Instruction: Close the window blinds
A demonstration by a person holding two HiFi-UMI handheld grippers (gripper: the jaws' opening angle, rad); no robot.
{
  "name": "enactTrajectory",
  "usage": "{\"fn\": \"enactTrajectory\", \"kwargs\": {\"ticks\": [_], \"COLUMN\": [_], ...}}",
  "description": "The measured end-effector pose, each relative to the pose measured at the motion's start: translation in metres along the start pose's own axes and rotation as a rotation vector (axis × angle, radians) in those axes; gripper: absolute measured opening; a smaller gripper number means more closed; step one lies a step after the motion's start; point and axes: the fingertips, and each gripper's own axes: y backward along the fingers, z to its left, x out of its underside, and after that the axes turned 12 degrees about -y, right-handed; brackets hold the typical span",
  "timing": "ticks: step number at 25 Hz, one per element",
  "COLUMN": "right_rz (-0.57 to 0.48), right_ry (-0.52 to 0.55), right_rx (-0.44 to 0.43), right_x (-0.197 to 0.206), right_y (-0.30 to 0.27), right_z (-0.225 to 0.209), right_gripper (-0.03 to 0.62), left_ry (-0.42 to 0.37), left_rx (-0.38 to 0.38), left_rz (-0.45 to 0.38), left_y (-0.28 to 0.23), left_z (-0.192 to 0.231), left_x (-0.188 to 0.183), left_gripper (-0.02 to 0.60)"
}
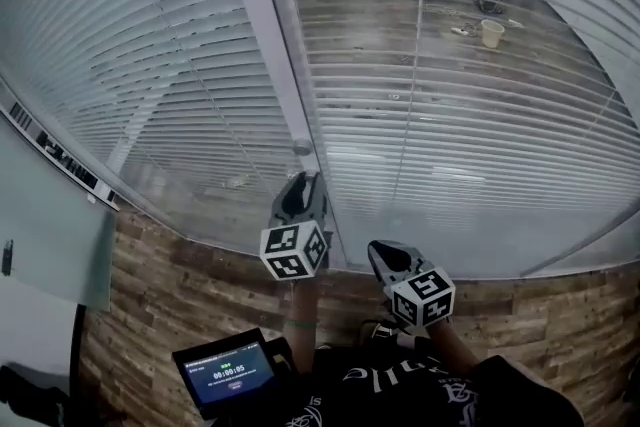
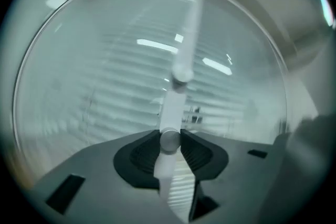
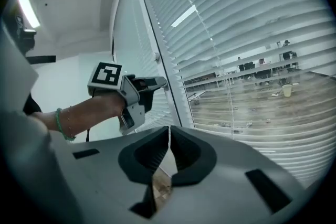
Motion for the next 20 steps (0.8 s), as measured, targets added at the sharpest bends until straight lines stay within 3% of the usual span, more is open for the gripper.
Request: {"fn": "enactTrajectory", "kwargs": {"ticks": [2,3,4,5,6,7,9,10,11,12,13,14,15,16,18,19,20], "right_rz": [0.015,0.022,0.028,0.033,0.037,0.039,0.043,0.045,0.046,0.045,0.043,0.041,0.04,0.04,0.042,0.044,0.044], "right_ry": [0.003,0.003,0.002,-0.003,-0.01,-0.016,-0.021,-0.021,-0.02,-0.022,-0.024,-0.027,-0.028,-0.029,-0.035,-0.044,-0.059], "right_rx": [-0.004,-0.007,-0.011,-0.017,-0.025,-0.034,-0.05,-0.056,-0.059,-0.061,-0.06,-0.058,-0.056,-0.052,-0.042,-0.035,-0.03], "right_x": [0.001,0.002,0.003,0.005,0.006,0.008,0.011,0.012,0.012,0.012,0.012,0.013,0.013,0.014,0.016,0.017,0.018], "right_y": [0.0,-0.001,-0.003,-0.005,-0.006,-0.008,-0.011,-0.013,-0.014,-0.015,-0.016,-0.016,-0.017,-0.016,-0.014,-0.012,-0.01], "right_z": [-0.005,-0.006,-0.007,-0.008,-0.007,-0.007,-0.005,-0.004,-0.004,-0.003,-0.003,-0.003,-0.004,-0.005,-0.009,-0.011,-0.014], "right_gripper": [0.021,0.021,0.021,0.021,0.021,0.021,0.021,0.021,0.021,0.021,0.021,0.021,0.021,0.021,0.021,0.021,0.021], "left_ry": [-0.611,-0.84,-0.955,-0.929,-0.771,-0.519,0.058,0.295,0.469,0.572,0.599,0.539,0.38,0.121,-0.554,-0.843,-1.013], "left_rx": [-0.034,-0.044,-0.046,-0.039,-0.021,0.005,0.054,0.063,0.06,0.051,0.042,0.034,0.026,0.013,-0.023,-0.036,-0.037], "left_rz": [0.13,0.167,0.173,0.156,0.122,0.076,-0.048,-0.106,-0.147,-0.167,-0.165,-0.14,-0.092,-0.029,0.108,0.156,0.176], "left_y": [-0.003,-0.005,-0.005,-0.005,-0.004,-0.003,0.001,0.002,0.002,0.001,0.001,0.0,0.0,-0.001,-0.002,-0.003,-0.003], "left_z": [-0.009,-0.013,-0.015,-0.015,-0.014,-0.012,-0.008,-0.003,0.002,0.007,0.009,0.008,0.006,0.002,-0.008,-0.013,-0.017], "left_x": [0.002,0.003,0.004,0.004,0.003,0.002,-0.004,-0.005,-0.004,-0.001,0.0,0.0,0.0,0.0,0.004,0.007,0.009], "left_gripper": [0.124,0.124,0.124,0.125,0.126,0.126,0.146,0.15,0.15,0.15,0.139,0.127,0.126,0.126,0.126,0.126,0.126]}}
